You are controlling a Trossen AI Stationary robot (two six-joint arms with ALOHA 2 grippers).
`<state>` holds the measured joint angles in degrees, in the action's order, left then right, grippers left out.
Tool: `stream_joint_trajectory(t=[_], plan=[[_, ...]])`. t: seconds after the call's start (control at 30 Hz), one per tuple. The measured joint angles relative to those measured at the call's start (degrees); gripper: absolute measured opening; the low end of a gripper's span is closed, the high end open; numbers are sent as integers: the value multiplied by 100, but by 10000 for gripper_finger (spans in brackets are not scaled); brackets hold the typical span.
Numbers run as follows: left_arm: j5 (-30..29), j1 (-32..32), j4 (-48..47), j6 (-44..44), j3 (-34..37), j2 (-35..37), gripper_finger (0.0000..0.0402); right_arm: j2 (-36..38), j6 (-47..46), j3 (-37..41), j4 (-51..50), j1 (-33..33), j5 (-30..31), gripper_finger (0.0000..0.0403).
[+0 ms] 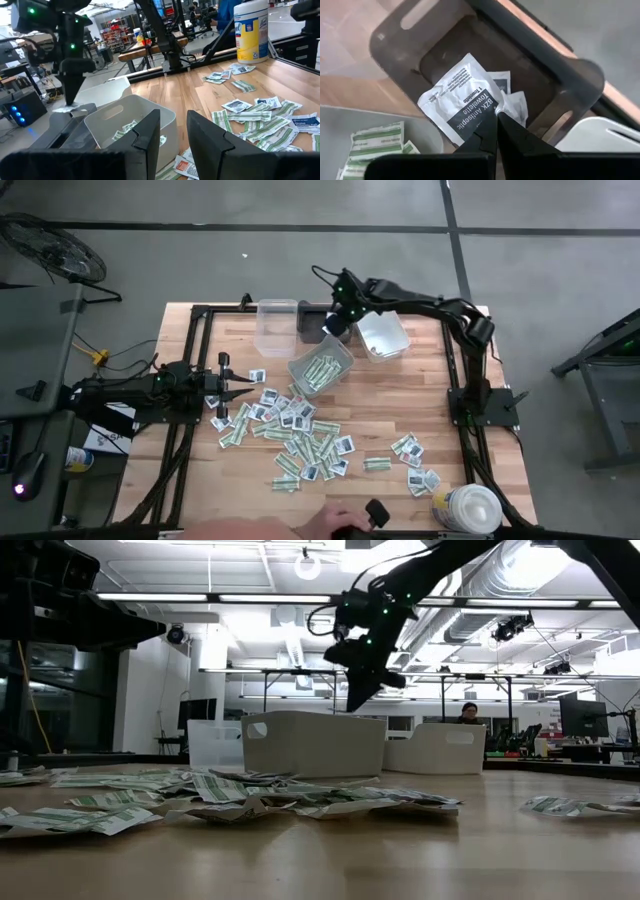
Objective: Pick & Place First Aid Supplies
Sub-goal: Put the towelette pack into the black bin, then put the ointment pack into the white bin
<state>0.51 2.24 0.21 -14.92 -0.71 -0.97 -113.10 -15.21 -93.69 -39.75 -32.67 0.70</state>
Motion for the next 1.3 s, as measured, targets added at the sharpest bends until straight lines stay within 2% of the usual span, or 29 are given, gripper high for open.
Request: stream_joint_trajectory(t=[0.33,0.53,0.73,0.87,0.97,1.13,1.3], plan=[[0,0,0,0,0,0,96,-105,-129,47,101,-1,130,8],[0,0,1,2,1,-2,96,-105,-133,385,520,-111,444,56],[-2,0,2,2,0,0,96,-107,-144,551,823,-151,471,100],[-2,-2,1,2,2,-1,96,-84,-100,551,834,-117,280,123],[-2,0,2,2,2,0,96,92,-118,553,708,-26,240,140],[-2,-2,2,1,1,-1,96,652,181,628,-114,298,321,162],[-2,-2,0,2,2,-2,96,1652,197,1722,-122,857,327,170]])
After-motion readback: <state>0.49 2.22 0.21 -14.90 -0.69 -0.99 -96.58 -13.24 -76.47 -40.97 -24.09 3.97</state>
